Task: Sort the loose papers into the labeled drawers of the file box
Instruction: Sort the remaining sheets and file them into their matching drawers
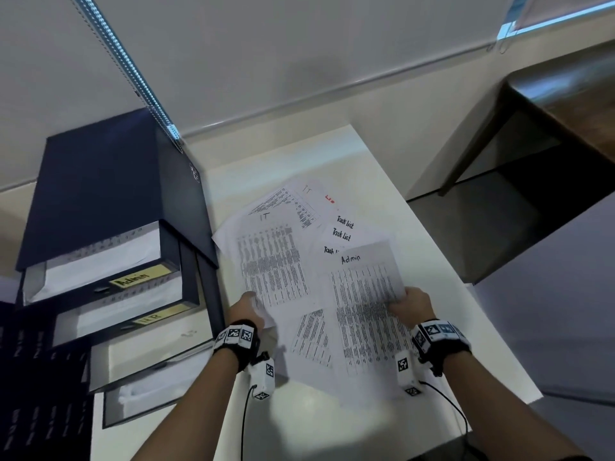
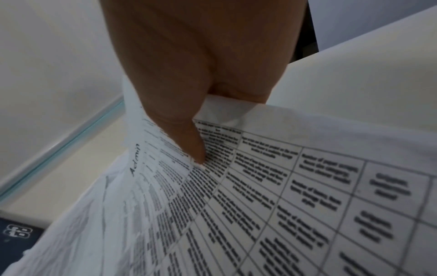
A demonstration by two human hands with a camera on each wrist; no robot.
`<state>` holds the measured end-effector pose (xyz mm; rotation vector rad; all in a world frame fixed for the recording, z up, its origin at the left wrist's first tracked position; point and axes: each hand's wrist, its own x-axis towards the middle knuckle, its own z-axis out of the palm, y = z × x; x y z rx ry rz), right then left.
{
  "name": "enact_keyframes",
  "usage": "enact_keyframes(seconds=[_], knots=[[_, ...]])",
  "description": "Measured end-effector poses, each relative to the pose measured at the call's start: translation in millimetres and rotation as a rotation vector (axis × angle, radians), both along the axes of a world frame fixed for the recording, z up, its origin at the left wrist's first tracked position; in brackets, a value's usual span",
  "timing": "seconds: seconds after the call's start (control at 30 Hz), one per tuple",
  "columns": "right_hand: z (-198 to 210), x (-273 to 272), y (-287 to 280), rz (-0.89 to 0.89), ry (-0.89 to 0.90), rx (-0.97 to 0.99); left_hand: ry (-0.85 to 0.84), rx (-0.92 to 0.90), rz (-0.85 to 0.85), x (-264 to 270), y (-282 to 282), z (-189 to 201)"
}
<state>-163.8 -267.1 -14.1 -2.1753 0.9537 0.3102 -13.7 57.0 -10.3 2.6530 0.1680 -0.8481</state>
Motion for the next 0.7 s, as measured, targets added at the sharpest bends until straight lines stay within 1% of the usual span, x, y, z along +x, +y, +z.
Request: enact_keyframes(seconds=[0.1,0.17,0.2,0.27,0.33,0.43,0.5,0.6,0.63,0.7], knots=[[15.0,6.8,0.3,-0.091,-0.118,-0.051,-0.033,-0.006,-0.014,-4.2,0.4,9.7],[36.1,12.9,2.5,-0.095,-0.235,-0.061,-0.097,0.015,0.011,-10.0,-2.6,21.5],[50.4,17.7,4.3,-0.083,-0.317,-0.045,-0.137,-0.011,0.024,-10.4,-3.9,25.8],[85.1,29.2,11.4,-0.059,-0.477,0.055,-0.182,-0.141,0.027,-9.5,-6.9,40.6],[123.4,41.9,22.1,0.006,-0.575,0.136,-0.224,-0.342,0.0,-4.4,-8.4,60.9],[173.6,59.6,47.3,0.156,-0.658,0.245,-0.264,-0.708,0.121,2.3,-4.4,107.5],[198.9,68.9,69.8,0.223,-0.677,0.32,-0.277,-0.894,0.186,4.7,8.8,139.6],[229.2,81.5,111.8,0.263,-0.756,0.407,-0.333,-0.975,0.168,1.8,49.5,184.1],[233.6,87.3,125.9,0.261,-0.768,0.455,-0.357,-0.988,0.143,-0.9,66.0,195.2],[240.1,98.4,155.8,0.265,-0.774,0.553,-0.388,-1.024,0.149,-11.2,99.4,213.6]])
